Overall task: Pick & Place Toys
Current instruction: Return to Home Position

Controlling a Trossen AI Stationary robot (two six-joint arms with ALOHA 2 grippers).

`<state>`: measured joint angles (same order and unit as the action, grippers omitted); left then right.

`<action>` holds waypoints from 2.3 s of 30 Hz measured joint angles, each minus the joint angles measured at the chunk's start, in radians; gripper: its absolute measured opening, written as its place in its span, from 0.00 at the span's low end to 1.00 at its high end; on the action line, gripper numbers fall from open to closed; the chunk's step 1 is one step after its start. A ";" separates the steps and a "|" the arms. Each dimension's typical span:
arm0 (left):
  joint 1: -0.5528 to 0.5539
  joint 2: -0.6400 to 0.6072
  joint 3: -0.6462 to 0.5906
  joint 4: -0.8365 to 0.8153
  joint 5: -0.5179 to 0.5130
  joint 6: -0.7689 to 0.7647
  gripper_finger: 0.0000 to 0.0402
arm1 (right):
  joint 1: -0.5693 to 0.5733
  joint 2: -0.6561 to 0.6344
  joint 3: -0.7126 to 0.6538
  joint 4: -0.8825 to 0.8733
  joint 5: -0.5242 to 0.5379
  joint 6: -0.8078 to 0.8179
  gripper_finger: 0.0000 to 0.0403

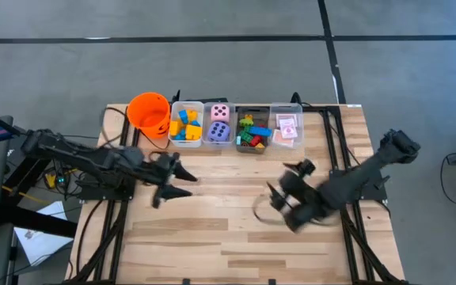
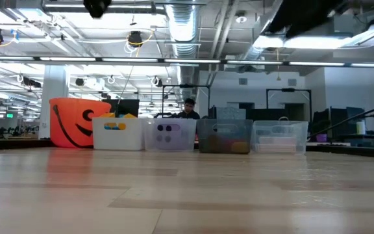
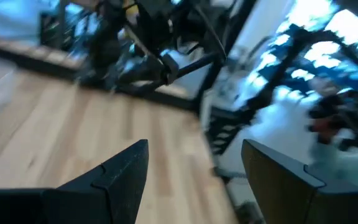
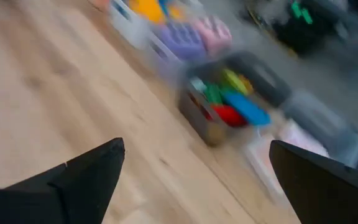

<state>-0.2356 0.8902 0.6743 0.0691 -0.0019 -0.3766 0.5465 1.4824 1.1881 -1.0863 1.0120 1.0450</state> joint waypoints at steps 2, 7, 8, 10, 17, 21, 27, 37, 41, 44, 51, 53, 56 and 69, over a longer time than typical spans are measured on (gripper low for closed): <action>0.000 -0.070 0.000 -0.008 0.023 0.003 0.62 | 0.101 -0.048 0.000 -0.001 0.023 -0.008 0.98; 0.000 -0.268 0.000 -0.070 0.028 0.052 0.62 | 0.310 -0.164 -0.037 0.070 0.157 0.002 0.98; 0.000 -0.304 0.000 -0.088 0.028 0.065 0.62 | 0.341 -0.190 -0.056 0.107 0.205 -0.012 0.98; 0.000 -0.355 0.000 -0.118 0.028 0.105 0.62 | 0.379 -0.234 -0.100 0.208 0.269 -0.055 0.98; 0.000 -0.414 0.000 -0.272 -0.088 0.212 0.62 | 0.261 -0.342 -0.315 0.655 0.144 -0.337 0.99; 0.000 -0.403 0.000 -0.289 -0.144 0.188 0.62 | 0.062 -0.385 -0.501 1.195 -0.221 -0.709 0.99; 0.000 -0.403 -0.022 -0.304 -0.145 0.182 0.62 | -0.191 -0.438 -0.713 1.609 -0.891 -0.905 0.99; 0.000 -0.591 -0.333 -0.087 -0.141 0.167 0.62 | -0.240 -0.603 -0.913 1.622 -0.883 -0.846 0.99; 0.000 -0.693 -0.405 -0.088 -0.141 0.154 0.62 | -0.240 -0.708 -0.986 1.626 -0.883 -0.850 0.99; 0.000 -0.764 -0.444 -0.092 -0.141 0.151 0.62 | -0.240 -0.795 -1.050 1.633 -0.882 -0.851 0.99; 0.000 -0.878 -0.481 -0.111 -0.143 0.160 0.62 | -0.240 -1.020 -1.176 1.647 -0.881 -0.866 0.99; 0.000 -0.889 -0.489 -0.134 -0.145 0.162 0.62 | -0.240 -1.080 -1.180 1.599 -0.880 -0.869 0.99; 0.001 -0.889 -0.493 -0.169 -0.160 0.168 0.62 | -0.240 -1.161 -1.180 1.516 -0.880 -0.865 0.99; 0.001 -0.890 -0.501 -0.203 -0.198 0.160 0.62 | -0.240 -1.476 -1.180 1.237 -0.880 -0.849 0.99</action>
<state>-0.2347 0.0006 0.1730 -0.1335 -0.2001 -0.2170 0.3061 0.0059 0.0078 0.1507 0.1317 0.1958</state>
